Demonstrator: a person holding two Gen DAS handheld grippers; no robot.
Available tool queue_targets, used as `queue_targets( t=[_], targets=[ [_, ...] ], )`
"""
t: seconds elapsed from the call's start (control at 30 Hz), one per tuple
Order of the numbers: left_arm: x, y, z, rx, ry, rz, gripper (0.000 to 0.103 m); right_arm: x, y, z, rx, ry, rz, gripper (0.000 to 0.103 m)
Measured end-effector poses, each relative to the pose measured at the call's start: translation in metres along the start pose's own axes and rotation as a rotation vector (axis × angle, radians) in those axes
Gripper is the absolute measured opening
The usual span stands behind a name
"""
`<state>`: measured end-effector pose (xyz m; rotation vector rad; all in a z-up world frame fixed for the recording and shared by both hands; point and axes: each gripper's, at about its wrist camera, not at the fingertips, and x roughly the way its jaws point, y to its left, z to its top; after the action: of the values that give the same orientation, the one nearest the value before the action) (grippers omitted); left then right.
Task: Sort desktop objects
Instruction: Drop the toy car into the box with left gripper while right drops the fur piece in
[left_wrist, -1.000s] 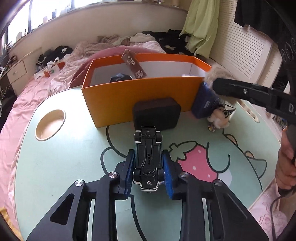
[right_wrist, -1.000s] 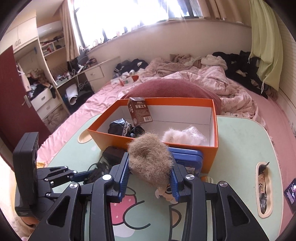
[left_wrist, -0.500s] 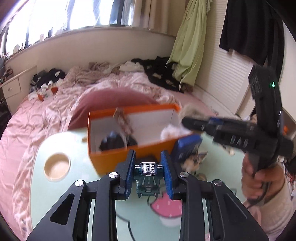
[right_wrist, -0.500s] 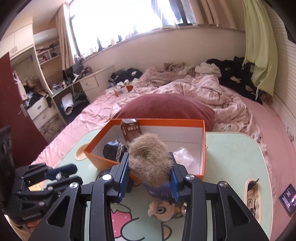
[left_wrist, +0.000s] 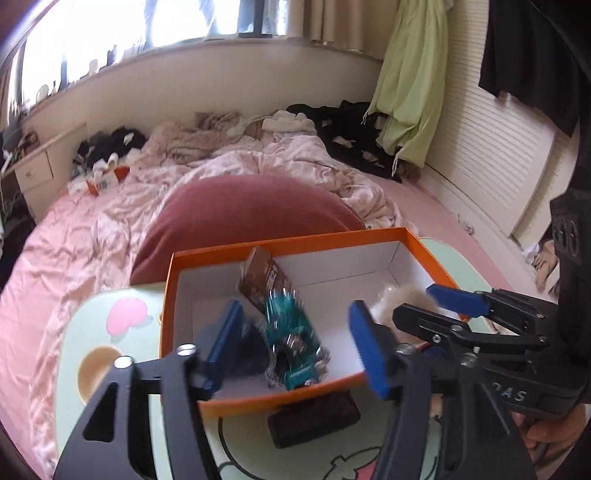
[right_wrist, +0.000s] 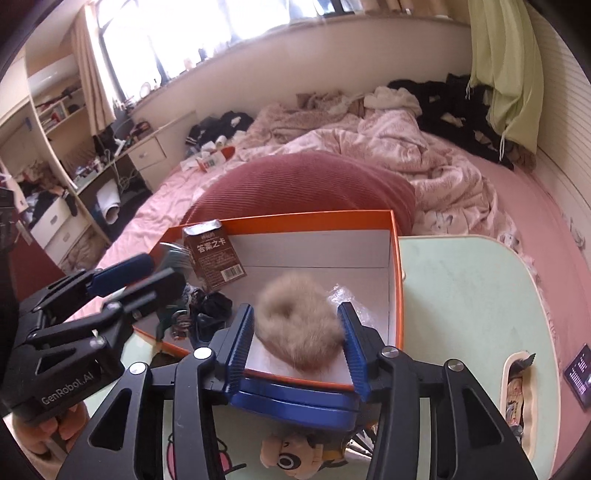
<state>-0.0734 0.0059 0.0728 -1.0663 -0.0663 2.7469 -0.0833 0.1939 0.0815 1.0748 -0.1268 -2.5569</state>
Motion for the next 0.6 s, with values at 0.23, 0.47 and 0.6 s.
queue_targets(
  t=[0.23, 0.47, 0.6],
  targets=[
    [-0.044, 0.023, -0.025, -0.066, -0.084, -0.047, 0.077, -0.048, 0.008, -0.012, -0.018, -0.132, -0.035, 0.085],
    [-0.058, 0.004, -0.084, 0.035, 0.037, 0.039, 0.080, -0.067, 0.014, -0.066, -0.085, -0.050, -0.056, 0.087],
    [-0.044, -0.008, -0.112, 0.056, 0.125, 0.050, 0.080, -0.063, 0.014, -0.101, -0.078, 0.034, -0.056, 0.087]
  ],
)
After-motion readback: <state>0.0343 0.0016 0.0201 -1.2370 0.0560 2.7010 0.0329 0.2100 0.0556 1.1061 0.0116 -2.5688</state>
